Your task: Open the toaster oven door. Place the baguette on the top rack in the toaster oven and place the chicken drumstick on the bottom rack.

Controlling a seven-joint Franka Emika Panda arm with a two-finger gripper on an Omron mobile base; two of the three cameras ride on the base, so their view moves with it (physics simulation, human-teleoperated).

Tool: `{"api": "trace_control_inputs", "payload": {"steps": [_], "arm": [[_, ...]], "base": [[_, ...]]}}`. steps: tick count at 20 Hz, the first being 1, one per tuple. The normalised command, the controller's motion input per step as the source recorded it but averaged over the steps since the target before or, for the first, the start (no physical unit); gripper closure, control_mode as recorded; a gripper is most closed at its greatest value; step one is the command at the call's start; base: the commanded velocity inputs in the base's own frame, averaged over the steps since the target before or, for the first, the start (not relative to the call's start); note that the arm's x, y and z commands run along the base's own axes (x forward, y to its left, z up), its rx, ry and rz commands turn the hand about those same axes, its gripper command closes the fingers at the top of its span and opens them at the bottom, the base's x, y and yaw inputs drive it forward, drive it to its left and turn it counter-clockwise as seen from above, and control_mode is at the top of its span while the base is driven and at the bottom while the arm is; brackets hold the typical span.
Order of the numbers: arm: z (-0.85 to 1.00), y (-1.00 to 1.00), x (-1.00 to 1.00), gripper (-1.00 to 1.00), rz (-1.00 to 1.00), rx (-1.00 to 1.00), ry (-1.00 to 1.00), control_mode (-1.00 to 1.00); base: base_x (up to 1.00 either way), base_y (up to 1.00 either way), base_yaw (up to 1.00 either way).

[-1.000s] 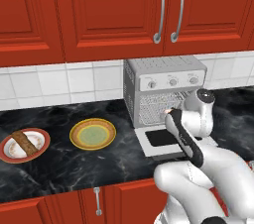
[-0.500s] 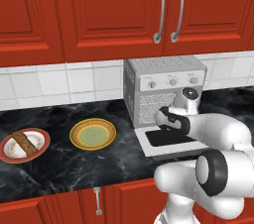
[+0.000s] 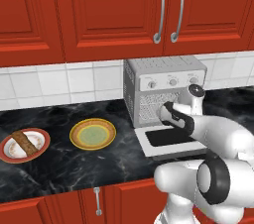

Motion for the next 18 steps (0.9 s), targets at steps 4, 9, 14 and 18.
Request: {"api": "trace_control_inputs", "payload": {"steps": [4,9,14,18], "arm": [[0.32,-0.12,-0.59,-1.00,0.01,0.07,-0.19,-1.00],[0.51,-0.07,0.13,-1.00,0.14,0.11,-0.40,-1.00],[0.11,0.00,0.15,-1.00,0.21,0.02,-0.31,-1.00],[0.00,0.02,0.09,-1.00,0.26,0.00,-0.32,-1.00]], "base": [[0.00,0.00,0.00],[0.00,0.00,0.00],[0.00,0.00,0.00],[0.00,0.00,0.00]]}}
